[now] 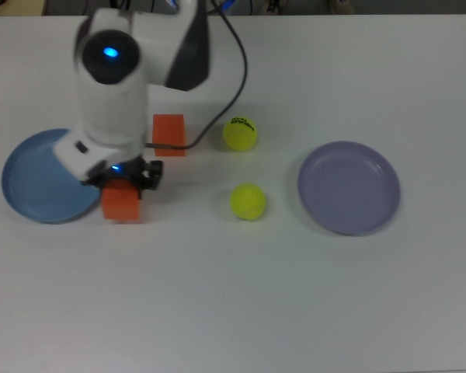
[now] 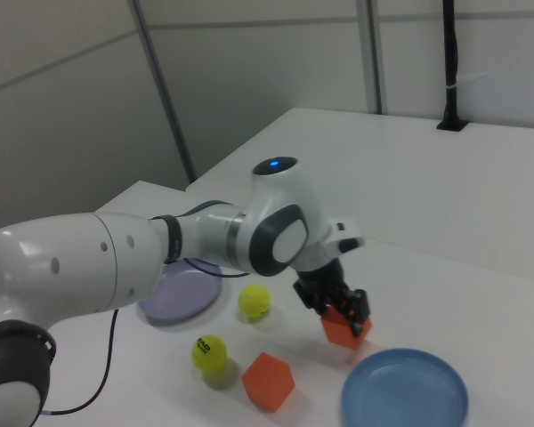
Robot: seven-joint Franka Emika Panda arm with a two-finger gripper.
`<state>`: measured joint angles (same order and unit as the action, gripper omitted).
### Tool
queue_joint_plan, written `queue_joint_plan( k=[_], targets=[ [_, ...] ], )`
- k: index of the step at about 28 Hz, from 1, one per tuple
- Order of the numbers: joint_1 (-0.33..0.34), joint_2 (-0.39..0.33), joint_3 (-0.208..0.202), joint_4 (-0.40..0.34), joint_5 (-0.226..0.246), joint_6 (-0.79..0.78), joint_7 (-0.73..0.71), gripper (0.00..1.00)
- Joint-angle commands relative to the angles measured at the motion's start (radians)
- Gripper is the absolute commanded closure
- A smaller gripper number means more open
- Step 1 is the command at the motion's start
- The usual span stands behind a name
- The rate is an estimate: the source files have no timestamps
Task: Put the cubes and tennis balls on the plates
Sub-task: 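Carry the orange cube over the blue plate and lower it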
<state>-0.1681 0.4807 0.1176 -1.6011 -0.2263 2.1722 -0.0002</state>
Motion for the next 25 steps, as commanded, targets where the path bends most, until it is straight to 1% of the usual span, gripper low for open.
queue_joint_plan(
  k=[1, 9, 10, 13, 15, 16, 18, 19, 21, 25],
  targets=[
    [-0.079, -0.044, 0.002, -0.020, 0.056, -0.023, -0.093, 1.00],
    [-0.148, -0.027, 0.001, -0.028, 0.058, -0.035, -0.135, 1.00],
    [-0.151, -0.021, 0.001, -0.029, 0.058, -0.034, -0.135, 0.98],
    [-0.154, -0.001, 0.001, -0.026, 0.054, -0.031, -0.135, 0.79],
    [-0.154, -0.001, 0.001, -0.028, 0.054, -0.031, -0.136, 0.62],
    [-0.154, -0.002, 0.001, -0.028, 0.054, -0.032, -0.139, 0.55],
    [-0.154, -0.002, 0.001, -0.028, 0.056, -0.037, -0.152, 0.16],
    [-0.154, -0.002, 0.001, -0.028, 0.056, -0.037, -0.147, 0.00],
    [-0.154, -0.007, 0.001, -0.028, 0.056, -0.040, -0.147, 0.00],
    [-0.180, -0.050, 0.002, -0.025, 0.061, -0.092, -0.150, 0.00]
  ],
)
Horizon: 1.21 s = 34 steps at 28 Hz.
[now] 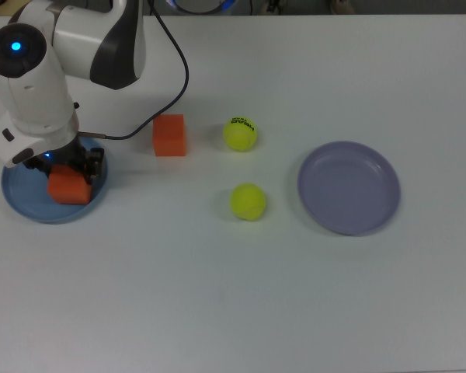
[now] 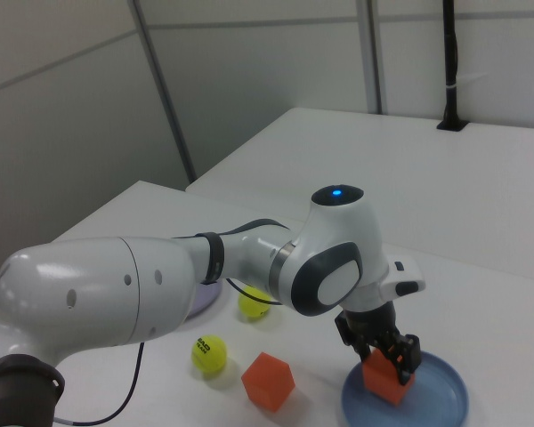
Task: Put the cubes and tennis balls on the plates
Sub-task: 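Carry the orange cube over the blue plate and lower it, then open the gripper, move to the second orange cube and grasp it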
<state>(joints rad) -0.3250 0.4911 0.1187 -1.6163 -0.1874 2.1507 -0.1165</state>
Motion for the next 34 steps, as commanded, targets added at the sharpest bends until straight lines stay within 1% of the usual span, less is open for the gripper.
queue_joint_plan(
  k=[1, 2, 5, 8, 10, 11, 16, 17, 19, 22, 25, 31, 34],
  targets=[
    [-0.032, -0.072, 0.002, -0.007, 0.025, -0.090, -0.038, 0.00],
    [-0.040, -0.095, 0.007, -0.007, 0.035, -0.121, -0.055, 0.00],
    [-0.037, -0.126, 0.009, -0.007, 0.043, -0.172, -0.098, 0.00],
    [-0.023, -0.147, 0.012, -0.014, 0.054, -0.222, -0.109, 0.00],
    [-0.005, -0.173, 0.013, -0.033, 0.055, -0.239, -0.107, 0.00],
    [0.026, -0.198, 0.013, -0.084, 0.062, -0.232, -0.101, 0.00],
    [0.099, -0.262, 0.013, -0.204, 0.082, -0.200, -0.085, 0.00],
    [0.118, -0.279, 0.013, -0.246, 0.101, -0.171, -0.050, 0.00],
    [0.142, -0.286, 0.013, -0.275, 0.117, -0.147, -0.003, 0.00],
    [0.181, -0.284, 0.015, -0.294, 0.118, -0.137, 0.066, 0.00],
    [0.201, -0.282, 0.015, -0.312, 0.118, -0.135, 0.080, 0.00],
    [0.210, -0.269, 0.015, -0.335, 0.114, -0.117, 0.080, 0.00],
    [0.210, -0.266, 0.015, -0.366, 0.106, -0.077, 0.080, 0.00]
  ],
)
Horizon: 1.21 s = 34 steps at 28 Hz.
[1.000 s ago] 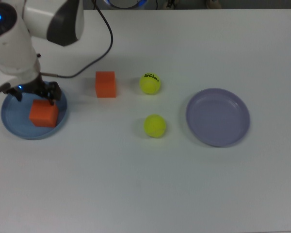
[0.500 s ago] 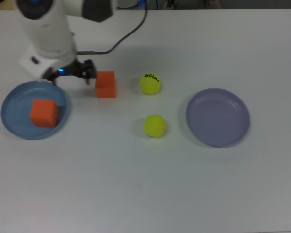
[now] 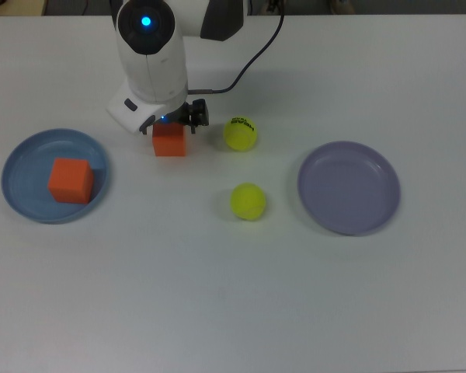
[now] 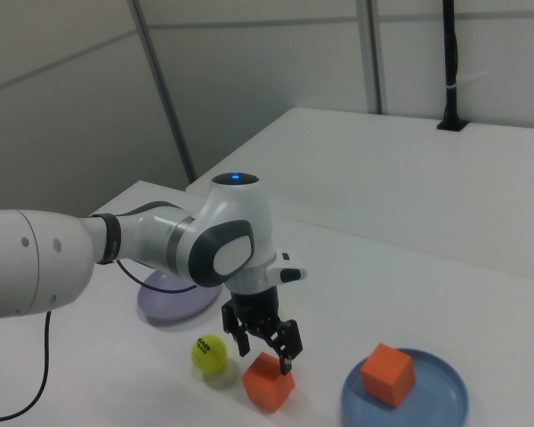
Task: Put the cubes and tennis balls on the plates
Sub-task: 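Open the gripper, move to the second orange cube and grasp it, then carry the second cube onto the blue plate beside the first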
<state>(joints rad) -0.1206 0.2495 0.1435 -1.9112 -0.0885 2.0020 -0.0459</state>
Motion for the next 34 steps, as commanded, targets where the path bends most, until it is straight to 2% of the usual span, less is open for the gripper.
queue_joint_plan(
  k=[1, 5, 7, 8, 9, 10, 12, 13, 14, 17, 21, 22, 25, 28, 32, 34],
  targets=[
    [0.006, -0.022, -0.010, -0.075, 0.007, 0.080, 0.009, 0.00],
    [0.001, -0.003, -0.012, -0.080, 0.006, 0.087, 0.008, 0.00],
    [0.001, 0.004, -0.012, -0.081, 0.004, 0.086, 0.008, 0.08],
    [-0.001, 0.004, -0.012, -0.083, 0.004, 0.084, 0.008, 0.27],
    [-0.001, 0.002, -0.012, -0.085, 0.006, 0.083, 0.008, 0.41],
    [-0.001, 0.002, -0.012, -0.086, 0.006, 0.078, 0.009, 0.51],
    [-0.001, -0.001, -0.012, -0.086, 0.004, 0.074, 0.008, 0.65],
    [-0.002, -0.009, -0.012, -0.083, 0.006, 0.066, 0.008, 0.83],
    [-0.002, -0.012, -0.012, -0.078, 0.006, 0.052, 0.006, 0.90],
    [-0.004, -0.025, -0.015, -0.054, 0.004, -0.001, -0.006, 0.99],
    [-0.034, -0.070, -0.021, 0.009, 0.006, -0.115, -0.089, 1.00],
    [-0.059, -0.078, -0.021, 0.059, 0.007, -0.182, -0.156, 1.00],
    [-0.094, -0.069, -0.022, 0.154, 0.010, -0.267, -0.244, 1.00],
    [-0.149, -0.056, -0.021, 0.218, 0.010, -0.272, -0.292, 1.00],
    [-0.197, 0.005, -0.022, 0.288, 0.003, -0.240, -0.316, 1.00],
    [-0.209, 0.065, -0.027, 0.333, -0.007, -0.207, -0.315, 1.00]
  ],
)
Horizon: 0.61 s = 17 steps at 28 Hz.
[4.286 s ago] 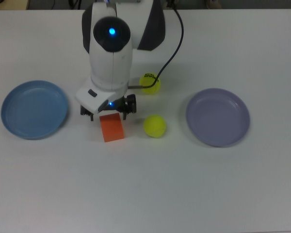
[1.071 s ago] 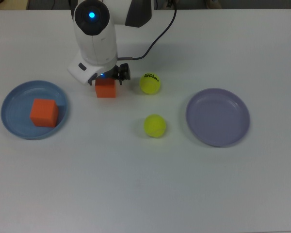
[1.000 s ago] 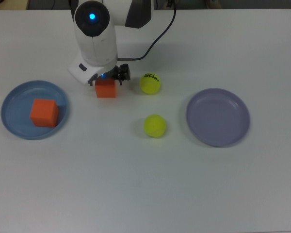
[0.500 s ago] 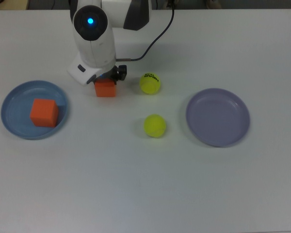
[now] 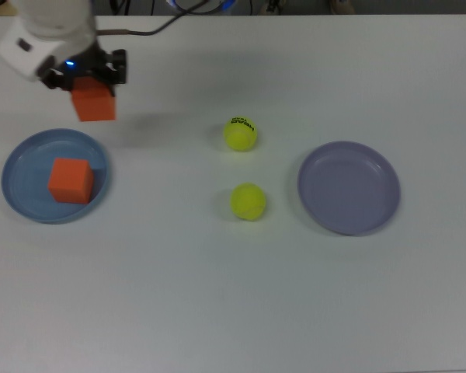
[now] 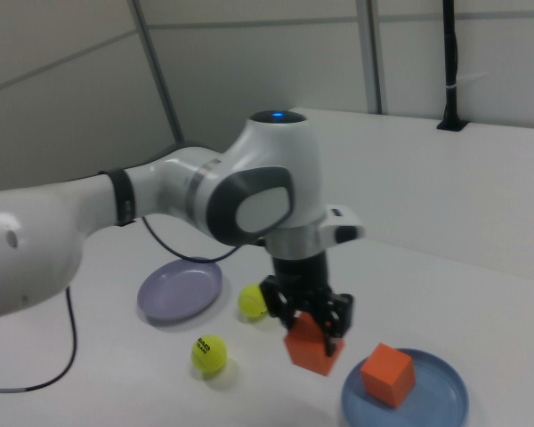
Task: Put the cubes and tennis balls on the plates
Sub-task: 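Carry the second cube onto the blue plate beside the first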
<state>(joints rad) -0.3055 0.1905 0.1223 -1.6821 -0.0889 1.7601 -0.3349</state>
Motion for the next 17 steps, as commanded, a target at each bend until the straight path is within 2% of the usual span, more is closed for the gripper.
queue_joint_plan(
  k=[1, 5, 8, 12, 17],
  targets=[
    [-0.030, 0.139, -0.010, 0.113, -0.018, 0.042, -0.026, 1.00],
    [-0.060, 0.198, -0.026, 0.125, -0.054, 0.137, -0.021, 0.99],
    [-0.066, 0.225, -0.029, 0.125, -0.051, 0.234, -0.009, 0.99],
    [-0.102, 0.237, -0.029, 0.125, -0.049, 0.249, -0.010, 0.99],
    [-0.109, 0.247, -0.027, 0.143, -0.040, 0.271, -0.007, 0.99]
  ],
)
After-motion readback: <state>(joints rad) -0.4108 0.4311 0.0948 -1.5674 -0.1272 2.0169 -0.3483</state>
